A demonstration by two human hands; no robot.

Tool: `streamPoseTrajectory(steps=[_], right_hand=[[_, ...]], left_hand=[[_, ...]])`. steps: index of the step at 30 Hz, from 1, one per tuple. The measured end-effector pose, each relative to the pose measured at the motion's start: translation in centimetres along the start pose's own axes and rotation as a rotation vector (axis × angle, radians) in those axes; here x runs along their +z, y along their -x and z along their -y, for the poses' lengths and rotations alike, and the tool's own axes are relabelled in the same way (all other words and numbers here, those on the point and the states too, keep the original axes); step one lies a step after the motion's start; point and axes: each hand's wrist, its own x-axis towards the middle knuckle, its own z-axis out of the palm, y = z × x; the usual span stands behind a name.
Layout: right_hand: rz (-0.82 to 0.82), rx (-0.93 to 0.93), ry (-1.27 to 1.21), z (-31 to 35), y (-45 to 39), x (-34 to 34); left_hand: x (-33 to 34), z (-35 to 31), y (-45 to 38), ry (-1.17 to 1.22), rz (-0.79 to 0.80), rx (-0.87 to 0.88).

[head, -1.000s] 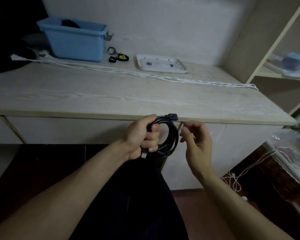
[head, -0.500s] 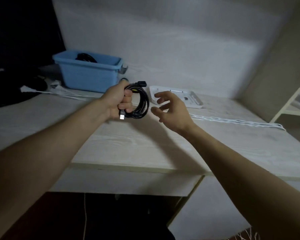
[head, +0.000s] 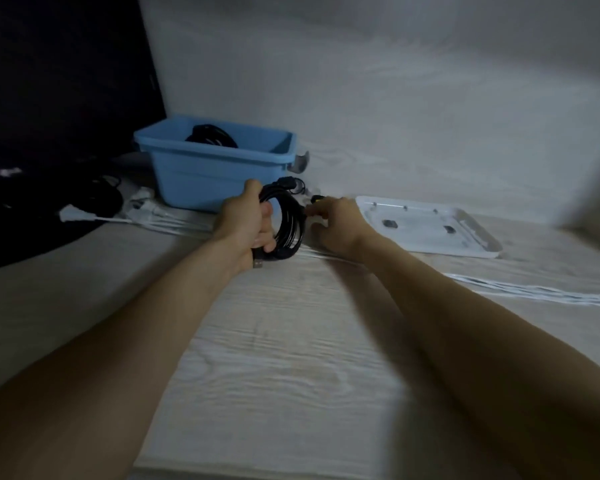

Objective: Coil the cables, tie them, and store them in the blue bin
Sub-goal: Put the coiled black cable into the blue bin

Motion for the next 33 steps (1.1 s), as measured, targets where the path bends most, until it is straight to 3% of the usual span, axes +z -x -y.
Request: streamPoseTrajectory(steps=[7, 12, 17, 21, 24, 28, 33], right_hand=[[-0.112, 0.022, 0.05, -1.1, -2.1, 2.0], [0.112, 0.046, 0.2, -1.1, -4.0, 2.8], [0.025, 0.036, 0.282, -0.5, -3.5, 2.5], [-0.268, -0.021, -0.06, 0.8, -0.7, -0.2], [-0.389, 0.033, -0.384, 3.3, 3.5, -2.4], [-0.352, 0.03, -0.822, 5.9, 8.1, -2.2], [-0.341, -0.012, -1.003, 6.4, 9.1, -2.0]], left_hand=[[0.0, -0.1, 0.0, 0.06, -0.033, 0.012], [0.3, -0.2, 0.1, 0.111, -0.053, 0.031], [0.4, -0.2, 0.4, 0.138, -0.059, 0.087], [0.3, 0.1, 0.5, 0.134, -0.09, 0.137], [0.7, 0.4, 1.1, 0.09, -0.044, 0.209], [1.8, 1.0, 2.2, -0.015, 0.164, 0.383], [1.5, 1.9, 1.8, -0.291, 0.295, 0.607]])
